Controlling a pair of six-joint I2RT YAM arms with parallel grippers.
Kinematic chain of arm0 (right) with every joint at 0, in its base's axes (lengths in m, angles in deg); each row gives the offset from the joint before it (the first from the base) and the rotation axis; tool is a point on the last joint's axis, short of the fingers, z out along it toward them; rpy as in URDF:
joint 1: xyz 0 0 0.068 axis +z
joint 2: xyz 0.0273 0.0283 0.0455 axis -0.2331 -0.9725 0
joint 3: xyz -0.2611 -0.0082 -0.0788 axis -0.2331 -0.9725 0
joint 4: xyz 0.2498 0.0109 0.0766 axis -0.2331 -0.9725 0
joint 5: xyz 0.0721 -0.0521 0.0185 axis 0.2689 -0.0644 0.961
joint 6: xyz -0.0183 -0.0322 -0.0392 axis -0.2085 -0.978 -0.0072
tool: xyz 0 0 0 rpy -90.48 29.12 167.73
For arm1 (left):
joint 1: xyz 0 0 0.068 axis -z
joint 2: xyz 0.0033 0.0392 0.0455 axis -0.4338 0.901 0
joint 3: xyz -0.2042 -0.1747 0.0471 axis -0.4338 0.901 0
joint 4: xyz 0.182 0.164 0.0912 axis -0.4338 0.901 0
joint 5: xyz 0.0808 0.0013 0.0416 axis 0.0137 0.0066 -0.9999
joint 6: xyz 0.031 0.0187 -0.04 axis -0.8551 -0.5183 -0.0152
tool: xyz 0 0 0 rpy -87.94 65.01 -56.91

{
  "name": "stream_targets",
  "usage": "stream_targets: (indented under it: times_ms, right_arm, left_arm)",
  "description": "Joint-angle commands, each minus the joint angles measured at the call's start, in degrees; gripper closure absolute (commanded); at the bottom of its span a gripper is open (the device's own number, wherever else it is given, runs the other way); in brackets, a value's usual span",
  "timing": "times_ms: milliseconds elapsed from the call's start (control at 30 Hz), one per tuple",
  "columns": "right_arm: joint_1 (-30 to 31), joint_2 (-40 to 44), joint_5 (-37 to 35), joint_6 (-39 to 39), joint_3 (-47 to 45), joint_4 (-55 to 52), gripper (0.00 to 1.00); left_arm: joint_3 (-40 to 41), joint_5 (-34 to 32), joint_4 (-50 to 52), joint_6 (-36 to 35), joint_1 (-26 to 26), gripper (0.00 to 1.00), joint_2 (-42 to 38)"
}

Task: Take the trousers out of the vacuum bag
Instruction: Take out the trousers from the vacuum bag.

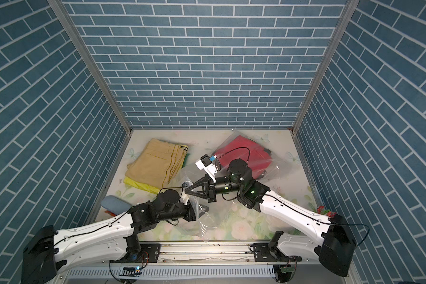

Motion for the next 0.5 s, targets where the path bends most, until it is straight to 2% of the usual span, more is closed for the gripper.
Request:
stream_targets:
  times_ms: [0, 100, 200, 467]
  right_arm:
    - [0.13, 2.03, 0.17, -1.54, 1.65, 2.18, 1.0]
    - [0.13, 2.21, -0.05, -1.61, 1.99, 2.19, 1.0]
    - [0.14, 1.89, -0.02, -1.54, 2.01, 2.6, 1.0]
    - [0.15, 1.77, 0.11, 0.08, 2.15, 5.65, 1.0]
  left_arm:
    - [3.21, -3.3, -15.26, 7.28, 0.8, 0.59, 2.59]
    - [3.31, -5.82, -21.85, 10.23, 2.15, 0.58, 5.01]
    - [0.29, -8.53, -23.4, 11.54, 3.8, 0.54, 8.93]
    - [-2.24, -8.42, -31.88, 16.77, 4.83, 0.53, 20.46]
